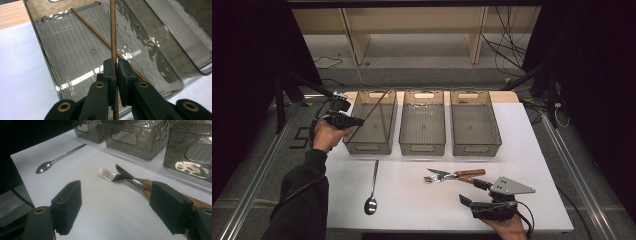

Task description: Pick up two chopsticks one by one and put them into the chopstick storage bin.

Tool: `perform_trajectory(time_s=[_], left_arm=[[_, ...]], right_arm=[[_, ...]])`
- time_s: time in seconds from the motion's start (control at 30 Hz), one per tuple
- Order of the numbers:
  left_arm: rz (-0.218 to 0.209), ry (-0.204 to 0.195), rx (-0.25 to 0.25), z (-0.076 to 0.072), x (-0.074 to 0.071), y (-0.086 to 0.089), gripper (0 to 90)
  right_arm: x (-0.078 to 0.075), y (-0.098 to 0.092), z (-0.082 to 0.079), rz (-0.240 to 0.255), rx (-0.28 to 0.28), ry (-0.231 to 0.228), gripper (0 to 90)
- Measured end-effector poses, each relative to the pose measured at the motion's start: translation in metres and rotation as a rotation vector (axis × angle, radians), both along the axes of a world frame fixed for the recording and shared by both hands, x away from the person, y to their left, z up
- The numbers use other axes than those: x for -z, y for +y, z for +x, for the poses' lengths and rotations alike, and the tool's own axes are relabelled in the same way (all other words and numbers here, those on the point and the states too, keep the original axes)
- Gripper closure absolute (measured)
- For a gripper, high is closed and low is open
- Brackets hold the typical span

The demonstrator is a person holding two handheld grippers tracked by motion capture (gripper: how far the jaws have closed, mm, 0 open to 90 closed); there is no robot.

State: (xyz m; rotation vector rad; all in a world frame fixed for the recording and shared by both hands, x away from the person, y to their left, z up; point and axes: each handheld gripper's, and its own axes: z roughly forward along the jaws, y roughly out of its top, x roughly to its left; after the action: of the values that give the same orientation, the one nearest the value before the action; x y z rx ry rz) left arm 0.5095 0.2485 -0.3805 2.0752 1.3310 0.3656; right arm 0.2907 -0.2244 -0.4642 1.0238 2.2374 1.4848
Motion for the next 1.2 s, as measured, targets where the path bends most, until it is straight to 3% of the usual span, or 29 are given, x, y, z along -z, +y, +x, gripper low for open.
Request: perform_trajectory(time_s=[0.3, 0.57, 0.93, 1.2], left_arm=[[0.047, 0.014, -0.009, 0.016, -0.001, -0.001, 85.3], [0.053, 0.032, -0.025, 0.025, 0.008, 0.000, 85.3], [0.082, 0.047, -0.034, 0.031, 0.017, -0.002, 85.2], [0.080, 0.046, -0.059, 0.032, 0.019, -0.008, 83.9]], right_arm=[[0.000, 0.001, 0.000, 0.000, -0.003, 0.000, 26.5], [0.000, 0.000, 0.000, -0.001, 0.000, 0.000, 26.4], [0.000, 0.001, 0.000, -0.002, -0.005, -0.001, 26.5], [0.000, 0.000, 0.000, -0.001, -0.003, 0.000, 26.4]])
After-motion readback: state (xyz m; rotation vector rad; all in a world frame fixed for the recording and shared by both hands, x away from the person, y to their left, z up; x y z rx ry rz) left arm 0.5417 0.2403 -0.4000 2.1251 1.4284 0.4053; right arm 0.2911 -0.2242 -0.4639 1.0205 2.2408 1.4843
